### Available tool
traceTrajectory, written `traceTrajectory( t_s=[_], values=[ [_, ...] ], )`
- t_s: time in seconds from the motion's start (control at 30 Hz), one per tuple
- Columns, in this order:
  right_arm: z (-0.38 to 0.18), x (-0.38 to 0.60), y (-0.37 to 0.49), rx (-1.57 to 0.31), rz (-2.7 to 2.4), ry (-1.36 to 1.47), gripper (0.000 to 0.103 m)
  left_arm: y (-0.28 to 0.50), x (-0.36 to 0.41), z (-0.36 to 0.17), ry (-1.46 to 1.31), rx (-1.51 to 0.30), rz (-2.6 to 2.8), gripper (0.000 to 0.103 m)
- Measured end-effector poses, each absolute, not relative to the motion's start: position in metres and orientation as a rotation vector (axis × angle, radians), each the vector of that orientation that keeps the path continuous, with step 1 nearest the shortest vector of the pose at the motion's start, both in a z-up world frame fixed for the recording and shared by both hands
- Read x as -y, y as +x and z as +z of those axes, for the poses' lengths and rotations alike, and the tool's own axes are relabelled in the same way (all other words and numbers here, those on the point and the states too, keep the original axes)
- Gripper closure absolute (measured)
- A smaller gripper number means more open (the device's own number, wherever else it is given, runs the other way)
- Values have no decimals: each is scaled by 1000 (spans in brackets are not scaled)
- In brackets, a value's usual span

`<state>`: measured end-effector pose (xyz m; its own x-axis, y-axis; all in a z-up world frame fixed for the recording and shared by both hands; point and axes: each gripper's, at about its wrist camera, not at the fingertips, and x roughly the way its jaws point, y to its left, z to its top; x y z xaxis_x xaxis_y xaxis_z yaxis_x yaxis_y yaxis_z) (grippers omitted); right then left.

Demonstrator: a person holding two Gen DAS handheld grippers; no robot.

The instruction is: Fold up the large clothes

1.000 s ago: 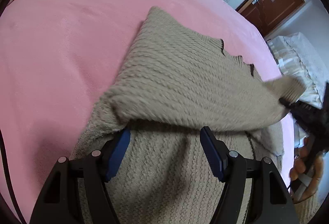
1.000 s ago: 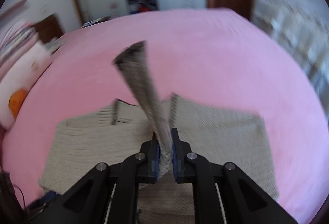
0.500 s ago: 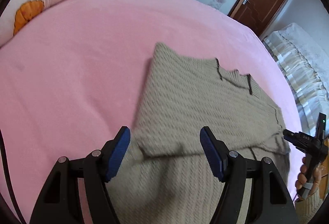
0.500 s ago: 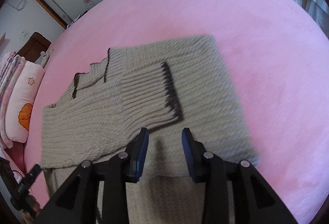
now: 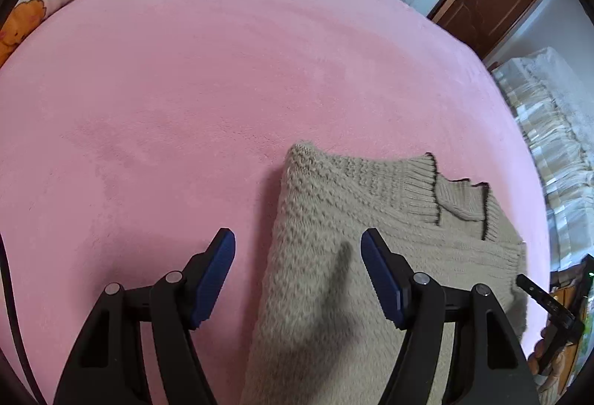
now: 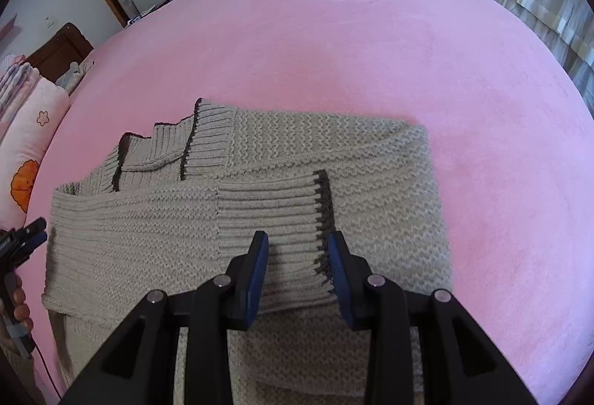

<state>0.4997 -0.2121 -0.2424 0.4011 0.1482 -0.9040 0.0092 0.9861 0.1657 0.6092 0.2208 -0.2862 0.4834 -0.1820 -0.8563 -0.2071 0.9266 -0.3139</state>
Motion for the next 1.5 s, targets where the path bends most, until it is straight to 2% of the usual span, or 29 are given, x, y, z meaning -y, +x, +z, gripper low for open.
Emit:
traceTrajectory(
  t_s=[0.03, 0.07, 0.1, 0.13, 0.27, 0.43, 0.57, 0.67, 0.77, 0.8, 0.93, 1.07, 1.13, 1.2, 1.27, 1.33, 1.5],
  values=[
    [-243, 212, 500, -1155, 90, 146, 69, 614, -218, -292, -393, -1094, 13, 35],
    [-244, 211, 501, -1155, 94, 133, 69, 621, -213, -299, -378, -1118, 4, 47],
    [-245, 210, 501, -1155, 96, 121, 69, 624, -209, -304, -359, -1127, -8, 80],
    [-246, 210, 501, -1156, 98, 113, 69, 628, -201, -309, -301, -1153, -14, 87],
    [-251, 206, 499, -1150, 98, 67, 69, 623, -180, -300, -99, -1121, -6, 89],
    [-250, 191, 496, -1127, 105, -11, 67, 623, -193, -291, -17, -1096, -50, 89],
    [-257, 177, 496, -1119, 103, -62, 67, 622, -198, -312, -11, -1103, -43, 87],
    [-258, 170, 494, -1111, 85, -106, 67, 617, -191, -321, 14, -1063, -21, 81],
    [-255, 171, 492, -1111, 85, -114, 67, 608, -192, -313, 3, -1020, 21, 60],
    [-252, 172, 491, -1109, 87, -112, 67, 603, -197, -305, -31, -1004, 36, 57],
    [-238, 174, 479, -1070, 89, -118, 67, 577, -215, -274, -112, -955, 50, 57],
    [-220, 169, 461, -1019, 127, -74, 67, 541, -200, -242, -103, -891, 31, 57],
    [-214, 159, 455, -1000, 164, -48, 67, 517, -193, -238, -139, -891, -2, 57],
    [-212, 143, 447, -993, 208, -36, 67, 503, -179, -244, -209, -908, -46, 72],
    [-214, 124, 443, -1000, 250, -33, 67, 499, -166, -253, -246, -925, -65, 79],
    [-218, 106, 442, -1001, 293, -37, 67, 495, -151, -268, -232, -932, -58, 80],
    [-241, 74, 443, -1021, 307, -97, 67, 502, -150, -308, -199, -1008, 32, 90]
  ],
)
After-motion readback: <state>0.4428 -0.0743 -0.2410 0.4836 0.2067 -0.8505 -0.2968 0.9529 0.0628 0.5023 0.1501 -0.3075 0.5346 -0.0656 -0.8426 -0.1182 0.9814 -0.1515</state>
